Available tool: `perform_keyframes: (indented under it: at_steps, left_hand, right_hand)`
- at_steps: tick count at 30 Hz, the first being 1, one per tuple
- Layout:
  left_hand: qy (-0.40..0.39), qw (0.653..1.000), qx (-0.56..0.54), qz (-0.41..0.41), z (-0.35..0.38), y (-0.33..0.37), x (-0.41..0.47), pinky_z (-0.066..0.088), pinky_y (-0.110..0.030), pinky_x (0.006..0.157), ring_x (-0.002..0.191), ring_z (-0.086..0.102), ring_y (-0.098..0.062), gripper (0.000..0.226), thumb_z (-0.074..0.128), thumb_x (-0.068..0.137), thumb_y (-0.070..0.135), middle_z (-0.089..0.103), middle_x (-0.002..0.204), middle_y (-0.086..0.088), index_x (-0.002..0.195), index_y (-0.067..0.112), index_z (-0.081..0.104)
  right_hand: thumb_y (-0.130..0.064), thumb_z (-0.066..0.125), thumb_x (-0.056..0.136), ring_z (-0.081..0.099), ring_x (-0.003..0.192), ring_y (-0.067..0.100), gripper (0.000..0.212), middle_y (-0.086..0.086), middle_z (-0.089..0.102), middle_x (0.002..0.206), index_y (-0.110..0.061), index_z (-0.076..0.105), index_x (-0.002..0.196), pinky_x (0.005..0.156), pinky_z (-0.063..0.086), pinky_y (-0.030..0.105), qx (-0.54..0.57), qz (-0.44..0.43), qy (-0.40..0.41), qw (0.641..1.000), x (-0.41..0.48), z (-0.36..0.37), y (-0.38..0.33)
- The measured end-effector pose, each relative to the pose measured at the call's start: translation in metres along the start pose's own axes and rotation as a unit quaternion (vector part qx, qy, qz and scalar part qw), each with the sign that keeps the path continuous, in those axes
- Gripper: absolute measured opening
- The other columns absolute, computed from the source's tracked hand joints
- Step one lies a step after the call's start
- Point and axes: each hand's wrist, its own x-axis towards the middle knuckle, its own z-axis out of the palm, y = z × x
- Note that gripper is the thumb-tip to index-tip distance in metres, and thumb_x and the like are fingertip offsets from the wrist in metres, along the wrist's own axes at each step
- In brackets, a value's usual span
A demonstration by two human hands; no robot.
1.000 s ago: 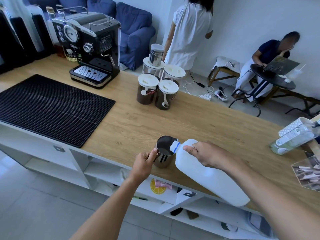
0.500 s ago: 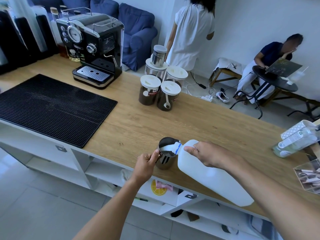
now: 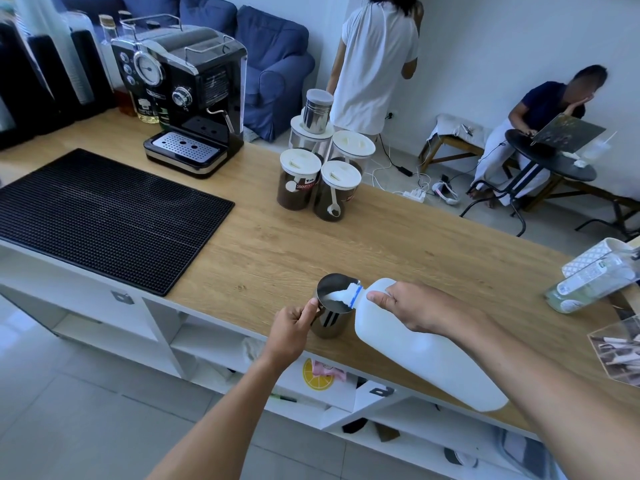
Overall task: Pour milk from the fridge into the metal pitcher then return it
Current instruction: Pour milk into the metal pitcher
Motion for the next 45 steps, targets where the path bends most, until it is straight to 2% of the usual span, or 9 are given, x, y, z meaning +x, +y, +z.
perform_keyframes:
  at_steps: [11,16,28,34,45]
  left_hand:
    - [-0.003,1.0,0.004,0.002,0.0,-0.0019,0.0002,0.013,-0.024,0.044,0.041,0.017,-0.01,0.058,0.047,0.1,0.04,0.027,0.049,-0.006,0.052,0.009,0.041]
    - [-0.003,1.0,0.003,0.002,0.0002,-0.0031,0.0011,0.013,-0.023,0.044,0.042,0.017,-0.011,0.057,0.047,0.1,0.041,0.028,0.05,-0.007,0.053,0.009,0.04]
    - [0.0,1.0,0.006,0.008,0.0005,-0.0023,0.0012,0.013,-0.023,0.045,0.042,0.016,-0.008,0.057,0.047,0.1,0.038,0.025,0.051,-0.005,0.052,0.012,0.033]
    - [-0.006,1.0,0.001,0.0,0.0003,-0.0053,0.0022,0.015,-0.022,0.042,0.04,0.016,-0.01,0.059,0.047,0.099,0.042,0.028,0.051,-0.008,0.052,0.008,0.039]
    - [-0.002,1.0,0.003,-0.002,0.0007,-0.006,0.0027,0.015,-0.023,0.043,0.041,0.016,-0.011,0.06,0.048,0.097,0.046,0.027,0.052,-0.009,0.052,0.007,0.036]
  right_hand:
    - [-0.066,0.021,0.093,0.028,0.055,0.021,0.059,0.001,0.033,0.06,-0.013,0.031,0.069,0.055,0.026,0.034,-0.007,-0.001,-0.006,1.0,0.0004,-0.0021,-0.0011]
    - [-0.065,0.022,0.094,0.025,0.051,0.02,0.058,0.001,0.03,0.057,-0.014,0.028,0.066,0.053,0.024,0.033,-0.004,0.0,-0.009,1.0,0.0018,-0.0027,-0.0015]
    - [-0.067,0.019,0.092,0.03,0.056,0.023,0.06,0.004,0.033,0.061,-0.014,0.028,0.064,0.053,0.024,0.033,-0.028,0.005,-0.013,1.0,0.0063,-0.0013,-0.0017]
    - [-0.065,0.021,0.094,0.029,0.055,0.021,0.059,0.003,0.033,0.061,-0.014,0.029,0.064,0.052,0.024,0.033,-0.022,0.002,-0.01,1.0,0.0045,-0.0018,-0.0023]
    - [-0.065,0.02,0.093,0.028,0.054,0.022,0.06,0.004,0.032,0.06,-0.014,0.027,0.064,0.052,0.023,0.033,-0.02,0.005,-0.015,1.0,0.0064,-0.0014,-0.0021]
